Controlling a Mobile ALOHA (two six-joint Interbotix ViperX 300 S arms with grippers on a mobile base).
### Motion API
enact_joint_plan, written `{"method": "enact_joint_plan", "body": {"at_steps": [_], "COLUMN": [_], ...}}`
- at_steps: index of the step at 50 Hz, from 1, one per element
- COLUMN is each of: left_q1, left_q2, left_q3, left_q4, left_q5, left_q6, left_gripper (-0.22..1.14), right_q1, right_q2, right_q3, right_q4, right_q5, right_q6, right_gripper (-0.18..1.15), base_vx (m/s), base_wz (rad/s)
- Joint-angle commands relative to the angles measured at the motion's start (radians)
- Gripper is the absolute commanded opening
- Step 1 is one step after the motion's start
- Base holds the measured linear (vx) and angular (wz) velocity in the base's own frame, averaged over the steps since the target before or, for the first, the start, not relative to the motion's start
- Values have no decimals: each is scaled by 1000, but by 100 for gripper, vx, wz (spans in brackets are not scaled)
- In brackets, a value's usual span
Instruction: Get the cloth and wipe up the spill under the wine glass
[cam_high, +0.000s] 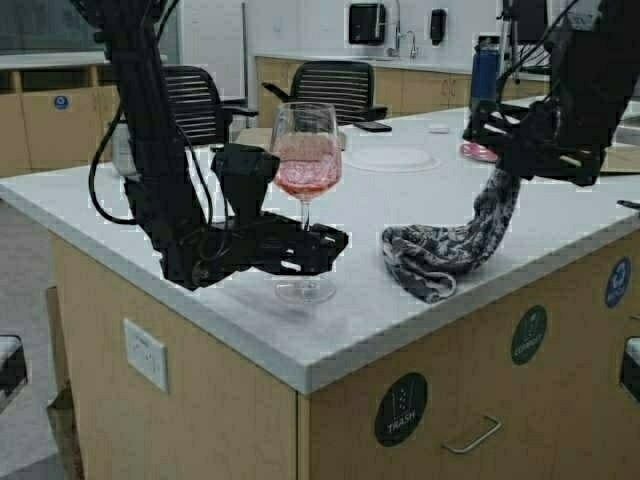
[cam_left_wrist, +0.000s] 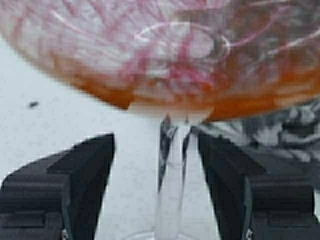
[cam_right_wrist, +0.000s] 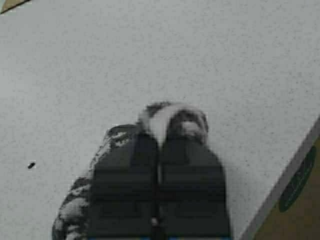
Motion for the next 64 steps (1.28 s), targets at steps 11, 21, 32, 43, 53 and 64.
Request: {"method": "enact_joint_plan", "body": {"at_steps": [11,21,32,43,53,64], "left_q1": [6,6,6,6,6,6], "left_q2": [-127,-160,-255,-408,-545,-752], "left_q3": [238,399,561,664,713,716], "left_q4": [-28,-43,-46,-52,-75,-91], "left_q5": [-172,-278,-304,-285,-213,-38], "left_q6": [5,5,-8,-8,-11,-11], "left_gripper": [87,87,87,87,87,87], "right_q1": [2,2,8,40,69,72], "right_q2": [-94,-143,-252,-393,-506,-603], "right_q3": [107,195,259,230,184,140], "right_q4": [-40,-107,-196,-262,-287,-298], "right_q5": [-12,-12,37,245,391,489], "right_q6": [0,0,0,-3,-5,-8], "right_gripper": [6,6,6,6,6,6], "base_vx": [0,0,0,0,0,0], "base_wz": [0,0,0,0,0,0]}}
